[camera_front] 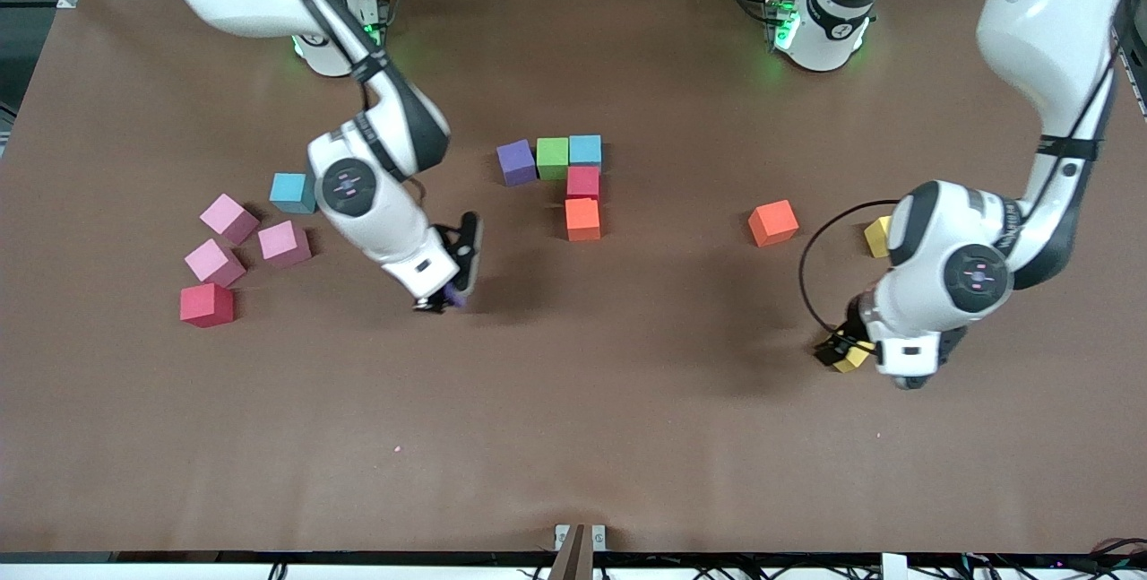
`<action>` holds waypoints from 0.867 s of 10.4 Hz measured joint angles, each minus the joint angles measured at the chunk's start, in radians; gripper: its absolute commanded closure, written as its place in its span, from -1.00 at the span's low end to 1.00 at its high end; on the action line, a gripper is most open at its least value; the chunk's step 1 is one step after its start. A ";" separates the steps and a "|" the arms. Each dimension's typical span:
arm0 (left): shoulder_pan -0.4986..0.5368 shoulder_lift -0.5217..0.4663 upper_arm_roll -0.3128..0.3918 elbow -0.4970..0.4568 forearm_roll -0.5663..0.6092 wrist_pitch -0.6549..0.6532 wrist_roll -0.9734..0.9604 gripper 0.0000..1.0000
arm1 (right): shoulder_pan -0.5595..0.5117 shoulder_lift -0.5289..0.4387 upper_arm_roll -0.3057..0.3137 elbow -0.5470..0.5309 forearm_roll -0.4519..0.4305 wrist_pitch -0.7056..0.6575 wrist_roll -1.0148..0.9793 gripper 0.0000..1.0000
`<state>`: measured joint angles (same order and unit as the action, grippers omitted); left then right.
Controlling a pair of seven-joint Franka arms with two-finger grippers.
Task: Form number 2 with 11 blocks
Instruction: 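Place blue by orange with the right gripper while the left gripper reaches yellow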
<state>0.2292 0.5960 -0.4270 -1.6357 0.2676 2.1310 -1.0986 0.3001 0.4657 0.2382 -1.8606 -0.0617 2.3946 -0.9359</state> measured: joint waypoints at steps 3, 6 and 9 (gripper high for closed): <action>0.050 0.014 0.002 -0.007 0.000 -0.001 0.016 -1.00 | 0.126 0.039 -0.001 -0.003 -0.006 0.020 0.060 0.56; 0.074 0.042 0.003 -0.008 0.000 0.033 0.018 -1.00 | 0.205 0.084 -0.004 -0.003 -0.012 0.041 0.066 0.56; 0.074 0.073 0.002 -0.008 0.000 0.095 0.018 -1.00 | 0.234 0.115 -0.006 -0.003 -0.016 0.056 0.113 0.56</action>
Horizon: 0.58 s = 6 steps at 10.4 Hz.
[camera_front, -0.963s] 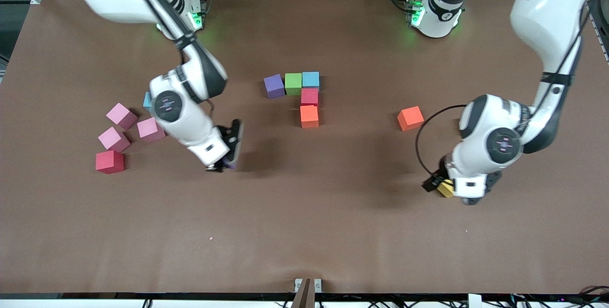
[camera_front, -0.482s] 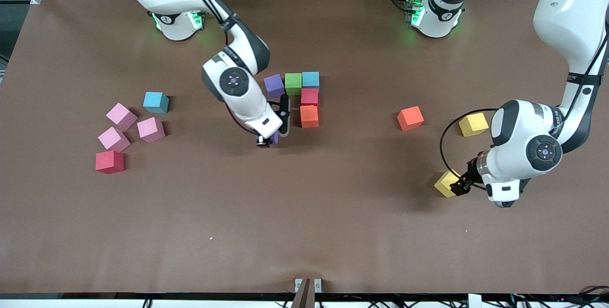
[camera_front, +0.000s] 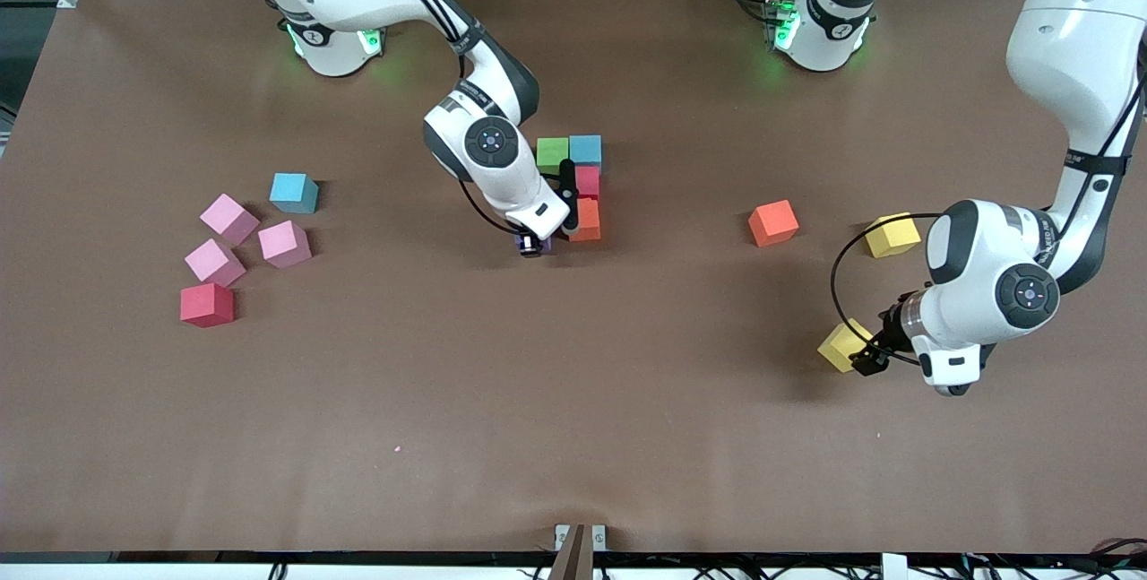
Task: Form number 2 with 11 blocks
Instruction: 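Place blue by orange with the right gripper while the left gripper reaches yellow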
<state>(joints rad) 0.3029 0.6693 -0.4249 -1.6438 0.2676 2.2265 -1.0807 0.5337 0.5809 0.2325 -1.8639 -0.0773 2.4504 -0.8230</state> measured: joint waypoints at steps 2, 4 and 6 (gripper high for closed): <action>-0.002 0.023 0.000 -0.002 0.000 0.028 0.000 -1.00 | 0.006 0.014 -0.001 0.000 -0.002 0.007 0.027 0.56; -0.003 0.050 0.003 -0.005 0.008 0.033 0.000 -1.00 | 0.020 0.014 -0.001 0.000 -0.002 0.008 0.047 0.56; -0.004 0.067 0.006 -0.009 0.010 0.034 0.000 -1.00 | 0.029 0.017 -0.002 0.000 -0.003 0.008 0.070 0.56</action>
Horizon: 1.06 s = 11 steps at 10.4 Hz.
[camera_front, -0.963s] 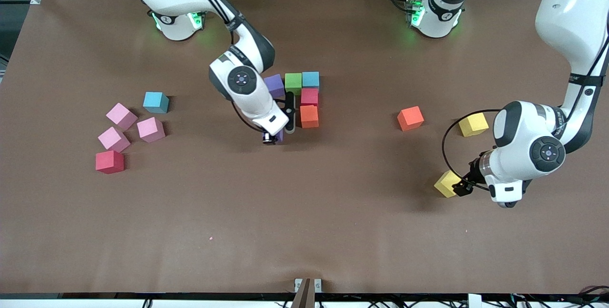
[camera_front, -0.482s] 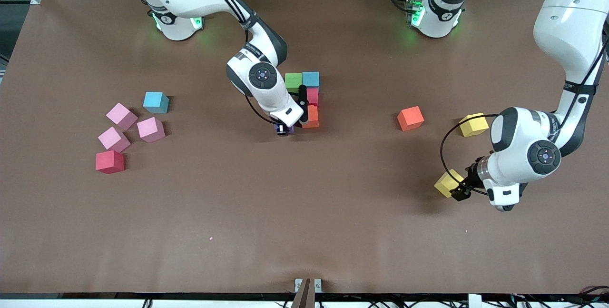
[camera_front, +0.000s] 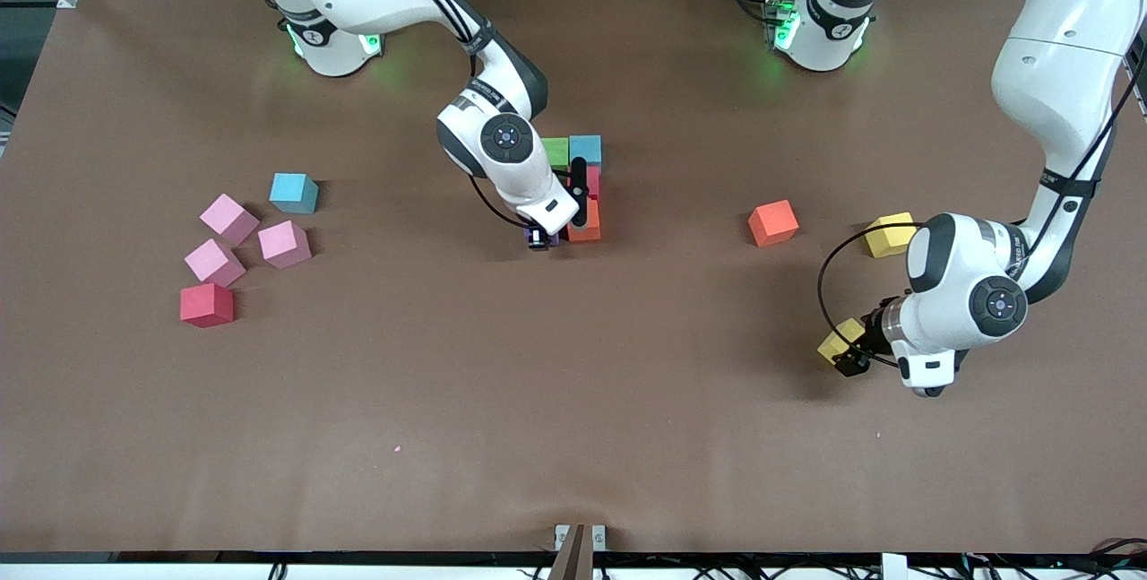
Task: Form number 2 with 11 blocks
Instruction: 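Place blue by orange with the right gripper while the left gripper reaches yellow, then grasp yellow with the left gripper while the right gripper releases and withdraws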
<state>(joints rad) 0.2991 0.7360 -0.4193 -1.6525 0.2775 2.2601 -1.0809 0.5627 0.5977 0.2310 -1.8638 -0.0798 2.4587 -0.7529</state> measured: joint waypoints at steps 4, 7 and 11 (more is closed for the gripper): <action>-0.007 0.016 0.004 -0.001 0.046 0.002 -0.034 -0.33 | 0.002 0.021 -0.001 0.000 0.000 0.027 0.002 0.55; -0.009 0.028 0.004 0.002 0.059 0.016 -0.065 -0.06 | 0.014 0.024 -0.001 0.000 0.000 0.032 0.002 0.55; -0.035 0.017 -0.008 0.031 0.059 0.019 -0.186 -0.06 | 0.028 0.025 -0.002 0.001 0.000 0.032 0.013 -0.14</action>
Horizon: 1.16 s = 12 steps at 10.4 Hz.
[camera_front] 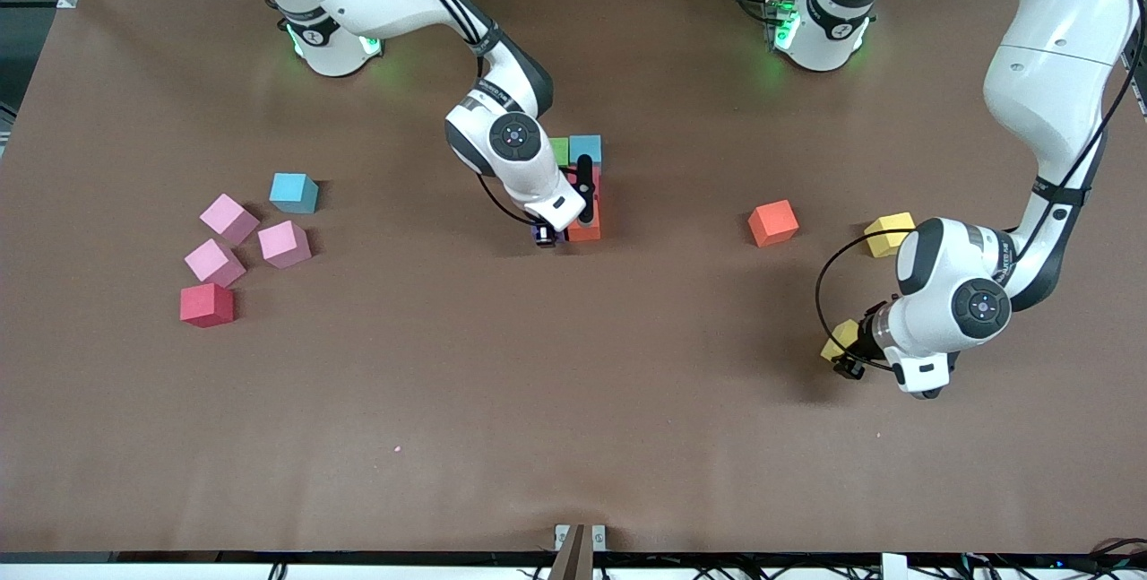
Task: Form number 2 with 11 blocks
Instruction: 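Grasp yellow with the left gripper while the right gripper releases and withdraws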
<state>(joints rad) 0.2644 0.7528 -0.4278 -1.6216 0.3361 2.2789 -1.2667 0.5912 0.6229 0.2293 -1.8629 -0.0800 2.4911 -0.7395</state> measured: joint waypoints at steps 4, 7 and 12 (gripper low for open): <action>-0.068 -0.052 -0.007 0.004 0.000 -0.062 -0.083 -0.07 | 0.007 0.007 -0.002 0.001 0.000 0.013 0.021 -1.00; -0.086 -0.065 -0.070 0.003 0.000 -0.080 -0.193 -0.07 | 0.006 0.008 -0.014 0.012 0.000 0.014 0.023 -1.00; -0.210 -0.066 -0.095 0.018 0.000 -0.083 -0.406 -0.07 | 0.000 -0.031 -0.020 0.020 0.000 -0.090 0.028 -1.00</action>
<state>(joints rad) 0.0544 0.6866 -0.5223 -1.6032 0.3361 2.1960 -1.6727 0.5914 0.5915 0.2097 -1.8427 -0.0800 2.4010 -0.7119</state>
